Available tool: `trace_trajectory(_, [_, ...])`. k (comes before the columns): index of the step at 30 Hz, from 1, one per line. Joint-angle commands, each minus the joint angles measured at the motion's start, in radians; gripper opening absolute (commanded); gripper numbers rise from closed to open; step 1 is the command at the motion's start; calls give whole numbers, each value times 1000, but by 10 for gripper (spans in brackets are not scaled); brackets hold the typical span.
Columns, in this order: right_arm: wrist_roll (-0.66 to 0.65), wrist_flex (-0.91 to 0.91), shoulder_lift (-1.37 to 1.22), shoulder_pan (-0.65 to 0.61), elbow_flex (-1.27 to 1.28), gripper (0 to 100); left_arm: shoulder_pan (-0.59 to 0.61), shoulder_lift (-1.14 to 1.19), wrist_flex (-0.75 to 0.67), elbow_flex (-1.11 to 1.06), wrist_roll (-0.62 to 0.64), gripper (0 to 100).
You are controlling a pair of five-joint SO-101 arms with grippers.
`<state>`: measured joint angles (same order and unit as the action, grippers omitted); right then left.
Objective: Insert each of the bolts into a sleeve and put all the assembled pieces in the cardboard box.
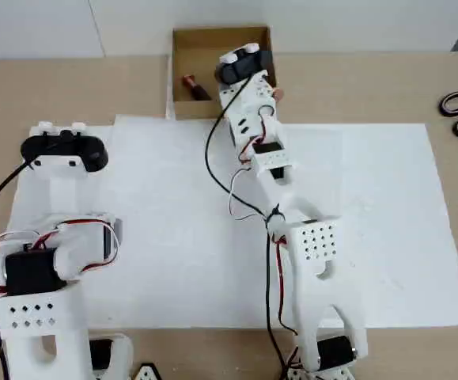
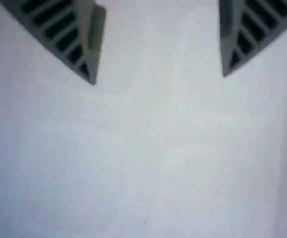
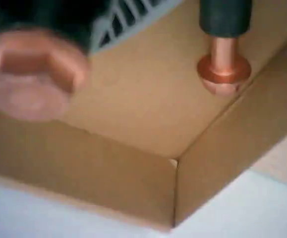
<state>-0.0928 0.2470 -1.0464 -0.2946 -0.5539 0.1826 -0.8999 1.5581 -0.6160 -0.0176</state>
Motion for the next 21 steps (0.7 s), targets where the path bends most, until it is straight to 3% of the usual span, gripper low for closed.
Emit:
trace_trajectory(1, [-14, -22, 15, 2, -95, 29, 3, -17, -3, 45, -3, 153])
trace_trajectory(7, [-14, -91, 21, 2, -97, 214, 0, -17, -3, 45, -2, 153])
trace_trajectory(15, [-14, -96, 94, 19, -98, 199, 3, -17, 2, 45, -5, 153])
trace_trajectory(21, [-9, -225, 236, 50, -98, 199, 2, -18, -2, 64, -5, 153])
